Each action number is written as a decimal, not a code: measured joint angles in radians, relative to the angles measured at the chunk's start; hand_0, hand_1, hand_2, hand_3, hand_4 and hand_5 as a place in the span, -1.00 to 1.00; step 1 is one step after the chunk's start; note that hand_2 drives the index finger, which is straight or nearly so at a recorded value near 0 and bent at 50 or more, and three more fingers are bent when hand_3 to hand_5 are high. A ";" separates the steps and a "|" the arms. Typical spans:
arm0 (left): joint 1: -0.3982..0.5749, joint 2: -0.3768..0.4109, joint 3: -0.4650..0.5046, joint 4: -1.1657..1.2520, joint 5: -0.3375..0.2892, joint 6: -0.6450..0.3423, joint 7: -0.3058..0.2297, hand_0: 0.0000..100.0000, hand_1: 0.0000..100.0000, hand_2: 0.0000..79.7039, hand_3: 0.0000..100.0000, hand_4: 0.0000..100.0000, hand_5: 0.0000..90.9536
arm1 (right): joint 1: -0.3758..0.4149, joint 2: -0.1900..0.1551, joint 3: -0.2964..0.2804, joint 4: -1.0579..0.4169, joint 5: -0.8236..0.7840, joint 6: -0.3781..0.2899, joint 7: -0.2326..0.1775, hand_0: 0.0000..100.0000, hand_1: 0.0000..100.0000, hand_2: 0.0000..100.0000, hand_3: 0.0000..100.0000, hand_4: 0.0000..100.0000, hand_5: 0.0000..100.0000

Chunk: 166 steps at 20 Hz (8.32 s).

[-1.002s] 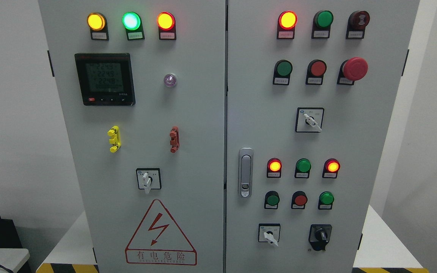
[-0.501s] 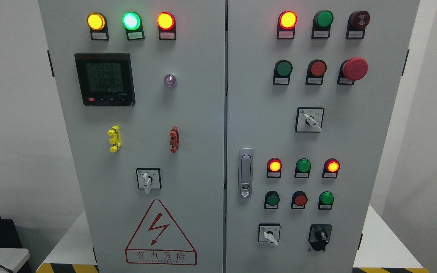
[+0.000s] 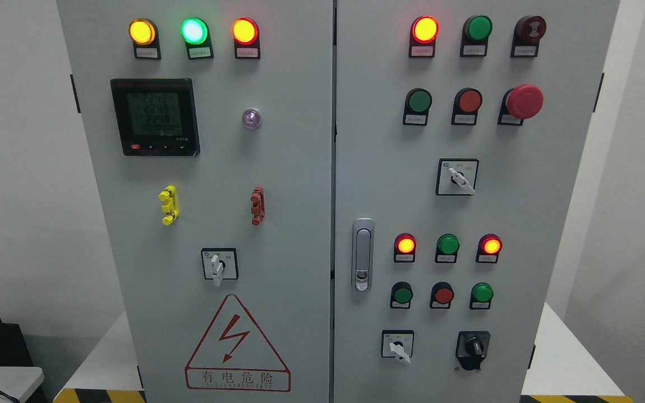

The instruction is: Turn on light switch 1

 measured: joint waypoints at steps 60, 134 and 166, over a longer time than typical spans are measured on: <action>-0.277 -0.091 -0.313 -0.087 -0.157 0.406 0.353 -0.53 -0.29 0.14 0.37 0.50 0.63 | 0.000 0.000 0.000 0.000 0.000 0.000 0.000 -0.76 -0.22 -1.00 -1.00 -1.00 -1.00; -0.438 -0.106 -0.342 -0.101 -0.189 0.636 0.419 -0.52 -0.17 0.27 0.44 0.57 0.69 | 0.000 0.000 0.000 0.000 0.000 0.000 0.000 -0.76 -0.22 -1.00 -1.00 -1.00 -1.00; -0.474 -0.106 -0.344 -0.102 -0.187 0.708 0.422 -0.53 -0.25 0.36 0.50 0.62 0.71 | 0.000 0.000 0.000 0.000 0.000 0.000 0.000 -0.76 -0.22 -1.00 -1.00 -1.00 -1.00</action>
